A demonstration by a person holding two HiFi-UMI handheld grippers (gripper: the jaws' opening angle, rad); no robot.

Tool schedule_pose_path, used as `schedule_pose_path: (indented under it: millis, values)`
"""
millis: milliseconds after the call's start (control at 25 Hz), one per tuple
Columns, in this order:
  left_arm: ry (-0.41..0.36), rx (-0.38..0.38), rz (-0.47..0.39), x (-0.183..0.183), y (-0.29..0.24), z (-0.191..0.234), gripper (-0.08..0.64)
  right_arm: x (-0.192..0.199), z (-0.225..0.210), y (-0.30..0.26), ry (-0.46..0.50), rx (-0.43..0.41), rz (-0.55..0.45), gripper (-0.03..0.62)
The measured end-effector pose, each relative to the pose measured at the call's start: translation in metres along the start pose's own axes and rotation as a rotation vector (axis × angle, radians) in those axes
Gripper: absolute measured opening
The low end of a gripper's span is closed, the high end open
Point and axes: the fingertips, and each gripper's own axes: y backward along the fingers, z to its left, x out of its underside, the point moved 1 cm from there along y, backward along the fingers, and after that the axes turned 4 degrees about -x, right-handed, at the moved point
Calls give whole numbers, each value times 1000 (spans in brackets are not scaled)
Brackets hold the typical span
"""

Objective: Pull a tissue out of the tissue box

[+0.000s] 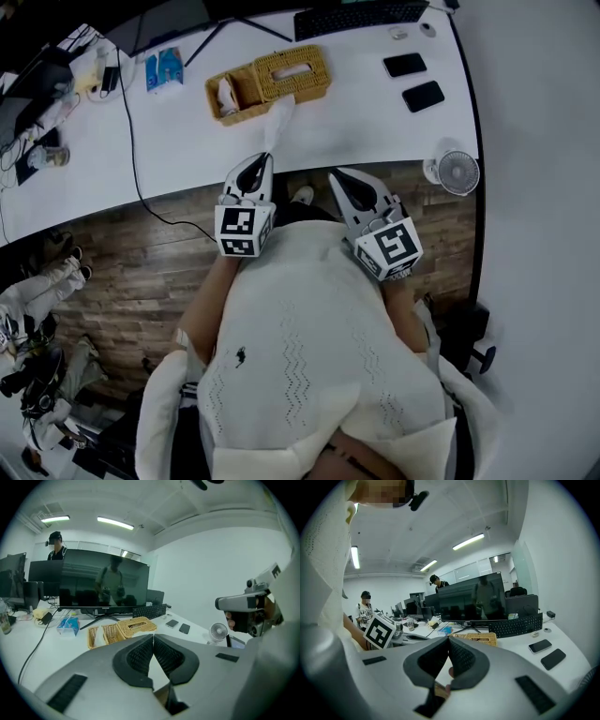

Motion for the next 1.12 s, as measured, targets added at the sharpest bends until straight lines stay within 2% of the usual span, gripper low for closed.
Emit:
schedule_pose_path:
  millis: [240,400,520,760,960,1120]
  values:
    - [1,93,-78,-13,10,-13,14,1,0,-3,-12,2,6,2]
    - [-33,139,-124,-25,15,-23,14,0,0,-5,-6,0,5,2]
    - [-50,144,-144,-34,20,-25,14,-2,0,-5,1,4,3,2]
    - [-27,153,-177,-48,25,-24,14,-11,-6,-1,8,24,-21,2]
    - [-28,146,-202,-62,27,-23,14,-27,-14,4,27,47,-46,2]
    - [-20,134,-231,-78,30,-18,14,-48,-15,5,33,24,-93,2]
